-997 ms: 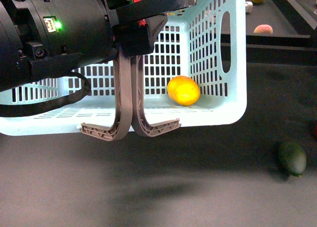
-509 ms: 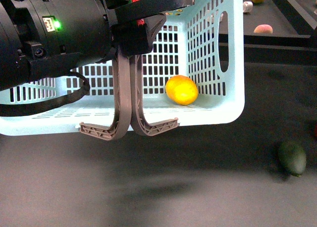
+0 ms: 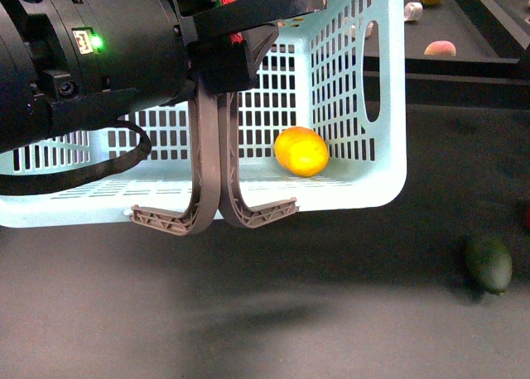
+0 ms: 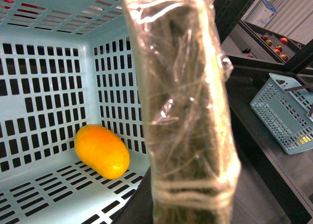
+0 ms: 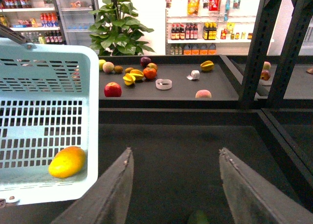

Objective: Pick mango with right arm and hold basket with left

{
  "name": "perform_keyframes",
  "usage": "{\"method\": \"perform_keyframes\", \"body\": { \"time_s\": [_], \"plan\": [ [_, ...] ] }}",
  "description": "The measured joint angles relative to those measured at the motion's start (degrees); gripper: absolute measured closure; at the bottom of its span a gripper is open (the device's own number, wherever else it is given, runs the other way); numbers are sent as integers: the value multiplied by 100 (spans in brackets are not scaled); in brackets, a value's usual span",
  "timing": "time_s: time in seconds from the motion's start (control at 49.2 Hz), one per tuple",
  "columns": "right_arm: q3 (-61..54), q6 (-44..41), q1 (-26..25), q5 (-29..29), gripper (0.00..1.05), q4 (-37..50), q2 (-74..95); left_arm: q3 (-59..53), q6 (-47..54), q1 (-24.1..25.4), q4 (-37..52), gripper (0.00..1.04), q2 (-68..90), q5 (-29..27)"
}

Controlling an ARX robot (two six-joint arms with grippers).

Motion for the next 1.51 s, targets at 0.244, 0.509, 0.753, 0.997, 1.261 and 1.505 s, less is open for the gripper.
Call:
{"method": "perform_keyframes", "body": {
  "time_s": [0.244,0.509,0.753,0.997,1.261,1.505],
  "plan": [
    [0,4,0,0,7,0,0,278,15,-96,310,97,306,-1445],
    [0,2,0,2,8,0,0,1049,-1451,256,-551,97,540,-2264],
    [0,2,0,0,8,0,0,1816,-2968,608,-1386,97,1093,-2789],
    [0,2,0,0,8,0,0,2273,-4286,1001,-1851,97,1475,-3121],
    [0,2,0,0,8,0,0,2487,-5156,1646,-2133,97,1899,-3270],
    [0,2,0,0,8,0,0,2787,-5919,2002,-2306,97,2262,-3130]
  ]
}}
